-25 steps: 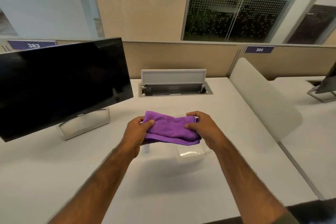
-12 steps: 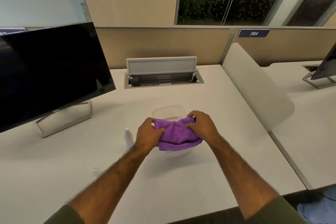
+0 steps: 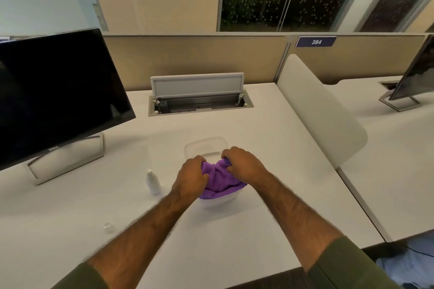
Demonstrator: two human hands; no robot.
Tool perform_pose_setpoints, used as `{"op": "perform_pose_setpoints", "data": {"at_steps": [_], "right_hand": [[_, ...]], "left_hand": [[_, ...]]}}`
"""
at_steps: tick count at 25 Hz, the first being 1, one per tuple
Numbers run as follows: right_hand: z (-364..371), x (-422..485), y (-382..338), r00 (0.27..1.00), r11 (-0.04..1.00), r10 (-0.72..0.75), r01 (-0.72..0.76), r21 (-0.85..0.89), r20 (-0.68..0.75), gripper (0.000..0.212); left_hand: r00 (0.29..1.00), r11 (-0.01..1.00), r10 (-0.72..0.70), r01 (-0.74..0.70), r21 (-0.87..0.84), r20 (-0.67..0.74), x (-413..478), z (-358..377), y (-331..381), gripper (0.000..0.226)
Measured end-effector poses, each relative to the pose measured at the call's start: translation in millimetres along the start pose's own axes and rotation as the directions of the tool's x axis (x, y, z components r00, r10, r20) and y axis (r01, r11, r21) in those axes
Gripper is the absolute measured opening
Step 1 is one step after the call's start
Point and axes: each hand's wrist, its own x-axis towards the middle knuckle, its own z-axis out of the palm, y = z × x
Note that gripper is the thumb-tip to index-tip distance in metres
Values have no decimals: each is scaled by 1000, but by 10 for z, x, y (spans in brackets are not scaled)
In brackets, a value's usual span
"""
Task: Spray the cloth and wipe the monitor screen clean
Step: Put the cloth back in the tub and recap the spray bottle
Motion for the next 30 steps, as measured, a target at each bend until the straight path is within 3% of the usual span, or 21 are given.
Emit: {"op": "perform_pose_setpoints", "data": {"at_steps": [5, 12, 16, 20, 23, 26, 30], "right_hand": [[32, -2, -45, 990, 980, -135, 139, -144, 33, 4], [123, -31, -125, 976, 937, -206, 176, -301, -70, 23], [217, -30, -99, 971, 917, -214, 160, -364, -111, 25], [265, -38, -84, 973, 896, -204, 140, -422, -111, 13], [256, -36, -85, 969, 865, -225, 148, -480, -107, 10], [280, -52, -95, 973, 884, -179, 96, -457, -143, 17], [330, -134, -186, 930, 993, -51, 9, -115, -364, 27]], "left_hand": [[999, 988, 1, -9, 156, 51, 27, 135, 29, 18], [994, 943, 56, -83, 324, 91, 27, 219, 103, 17], [989, 809, 129, -148, 569, 75, 7, 264, 108, 22], [987, 713, 146, -147, 685, 60, 11, 330, 30, 25], [977, 692, 210, -181, 699, 44, 5, 349, -78, 35], [964, 758, 264, -222, 613, 23, -75, 294, -158, 53], [880, 892, 386, -280, 354, -278, -502, 101, -698, 55]]}}
